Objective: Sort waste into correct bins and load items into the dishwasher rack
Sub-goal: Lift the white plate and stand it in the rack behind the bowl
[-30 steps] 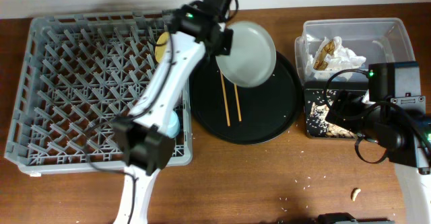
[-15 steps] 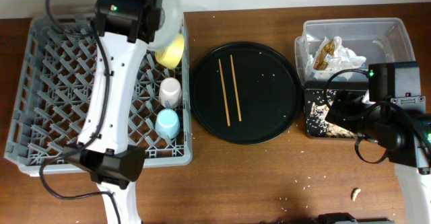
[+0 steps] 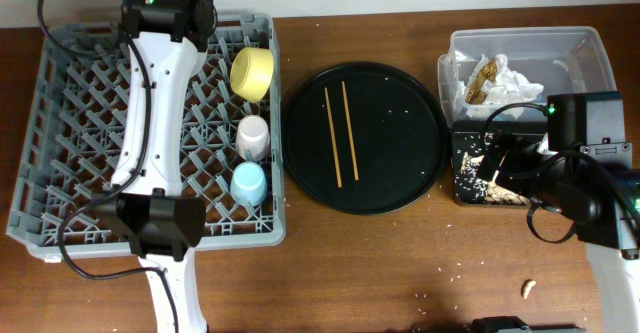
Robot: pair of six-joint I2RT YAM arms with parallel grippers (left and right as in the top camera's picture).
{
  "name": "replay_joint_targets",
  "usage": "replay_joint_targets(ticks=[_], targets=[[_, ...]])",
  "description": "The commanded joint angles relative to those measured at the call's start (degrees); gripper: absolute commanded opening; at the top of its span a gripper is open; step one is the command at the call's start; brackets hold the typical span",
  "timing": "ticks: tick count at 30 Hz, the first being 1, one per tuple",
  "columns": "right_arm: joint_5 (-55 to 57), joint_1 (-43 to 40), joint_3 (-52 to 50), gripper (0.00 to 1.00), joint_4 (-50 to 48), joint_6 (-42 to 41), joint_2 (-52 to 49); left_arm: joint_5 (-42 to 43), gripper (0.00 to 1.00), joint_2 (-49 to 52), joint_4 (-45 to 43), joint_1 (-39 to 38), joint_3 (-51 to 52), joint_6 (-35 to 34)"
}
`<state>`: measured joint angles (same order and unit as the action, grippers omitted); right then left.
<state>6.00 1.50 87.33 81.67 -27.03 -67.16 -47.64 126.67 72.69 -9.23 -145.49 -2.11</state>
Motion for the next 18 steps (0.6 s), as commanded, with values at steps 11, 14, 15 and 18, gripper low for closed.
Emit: replay_joint_targets(ticks=[11, 14, 15, 18], targets=[[0.3, -0.4, 0.6, 0.98, 0.0, -0.3, -0.2, -1.7, 0.01, 0.1, -5.0, 0.1, 10.3, 0.2], [0.3, -0.4, 0.6, 0.99, 0.0, -0.3, -0.3, -1.4, 0.01, 0.1, -6.0, 0.1, 11.8, 0.2], [0.3, -0.4, 0.6, 0.98, 0.0, -0.3, -0.4, -0.8, 0.01, 0.1, -6.4, 0.0, 12.3, 0.2], [0.3, -0.4, 0.6, 0.98, 0.0, -0.3, -0.8, 2.7, 0.01, 0.1, -6.7, 0.0, 13.4, 0.2]])
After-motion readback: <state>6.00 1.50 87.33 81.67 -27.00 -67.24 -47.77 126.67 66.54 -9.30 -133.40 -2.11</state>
